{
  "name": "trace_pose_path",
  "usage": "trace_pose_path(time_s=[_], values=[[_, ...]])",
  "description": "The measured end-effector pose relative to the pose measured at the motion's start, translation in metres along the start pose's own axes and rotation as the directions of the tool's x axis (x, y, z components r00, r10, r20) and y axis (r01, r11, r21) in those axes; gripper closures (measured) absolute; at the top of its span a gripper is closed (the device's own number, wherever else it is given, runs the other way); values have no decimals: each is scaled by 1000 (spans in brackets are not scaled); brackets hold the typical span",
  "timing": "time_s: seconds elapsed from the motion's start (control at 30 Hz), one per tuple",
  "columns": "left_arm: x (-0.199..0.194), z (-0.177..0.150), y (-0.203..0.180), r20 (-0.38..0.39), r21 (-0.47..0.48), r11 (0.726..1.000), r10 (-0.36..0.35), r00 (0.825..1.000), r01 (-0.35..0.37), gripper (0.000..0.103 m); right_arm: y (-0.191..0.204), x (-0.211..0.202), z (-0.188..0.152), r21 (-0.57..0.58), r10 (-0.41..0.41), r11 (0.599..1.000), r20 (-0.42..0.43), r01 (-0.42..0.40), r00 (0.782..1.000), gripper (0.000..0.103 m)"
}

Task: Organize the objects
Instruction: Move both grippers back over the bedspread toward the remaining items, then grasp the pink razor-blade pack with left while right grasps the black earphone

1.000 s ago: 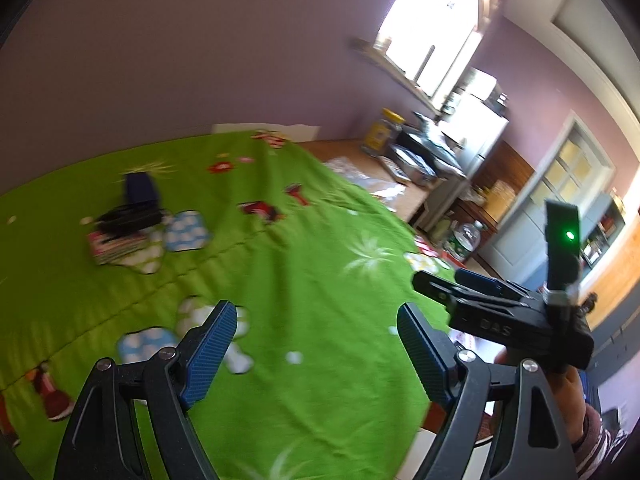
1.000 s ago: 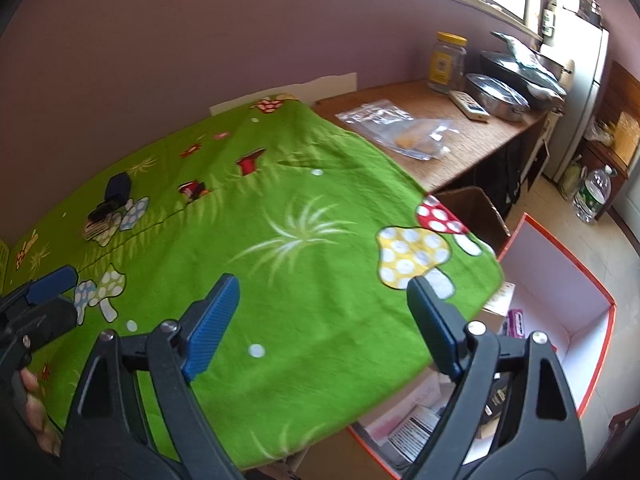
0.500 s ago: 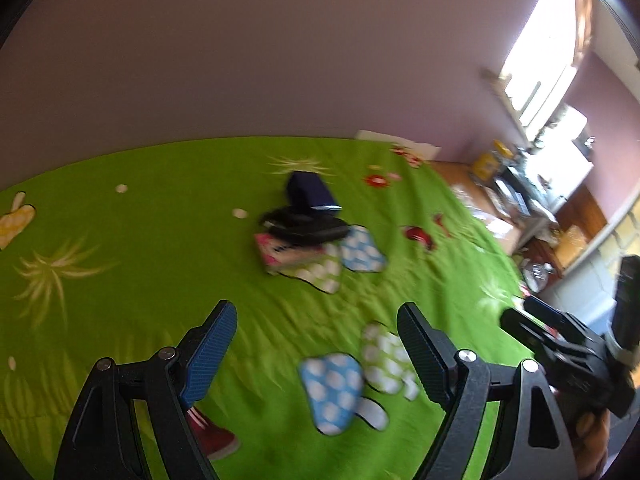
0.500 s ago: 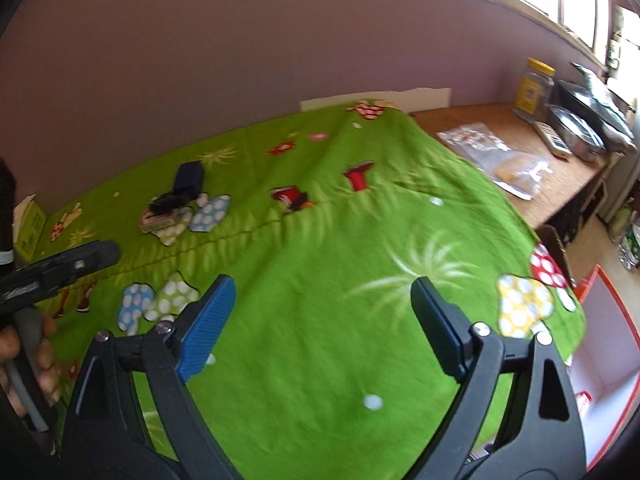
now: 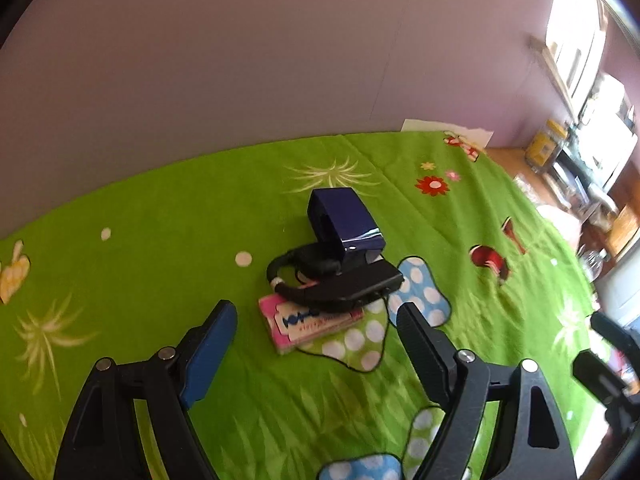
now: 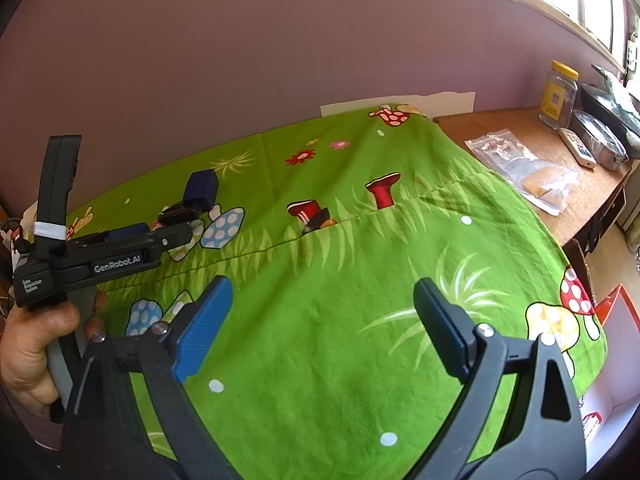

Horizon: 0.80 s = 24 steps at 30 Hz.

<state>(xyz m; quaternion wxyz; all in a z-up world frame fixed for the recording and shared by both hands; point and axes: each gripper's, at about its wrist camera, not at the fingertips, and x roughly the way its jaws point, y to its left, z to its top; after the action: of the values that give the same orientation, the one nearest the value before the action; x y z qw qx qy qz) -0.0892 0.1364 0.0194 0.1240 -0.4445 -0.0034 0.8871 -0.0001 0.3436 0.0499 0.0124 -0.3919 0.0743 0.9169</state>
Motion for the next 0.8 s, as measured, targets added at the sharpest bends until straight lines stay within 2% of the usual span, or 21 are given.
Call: trace_pose_path(time_s=[0.07, 0.17, 0.57, 0.73, 0.8], values=[[1, -2, -5, 10, 51, 997, 53, 999, -53, 35, -2, 2, 1, 6, 1, 1000, -3, -1, 1000, 10], [0, -2, -1, 17, 61, 997, 51, 999, -52, 49, -2, 5, 3, 10, 1, 1000, -9, -1, 1000, 9], [-19, -15, 21, -25, 91, 996, -18, 1000, 20, 50, 39, 16, 16, -57, 40, 998, -20, -41, 999, 9], [-30, -27, 28, -52, 136, 988, -59, 997, 66, 50, 64, 26, 20, -99, 53, 993, -45, -58, 998, 8], [-36, -32, 28, -67, 152, 981, -113, 991, 122, 50, 74, 29, 20, -113, 66, 991, -55, -72, 996, 8]])
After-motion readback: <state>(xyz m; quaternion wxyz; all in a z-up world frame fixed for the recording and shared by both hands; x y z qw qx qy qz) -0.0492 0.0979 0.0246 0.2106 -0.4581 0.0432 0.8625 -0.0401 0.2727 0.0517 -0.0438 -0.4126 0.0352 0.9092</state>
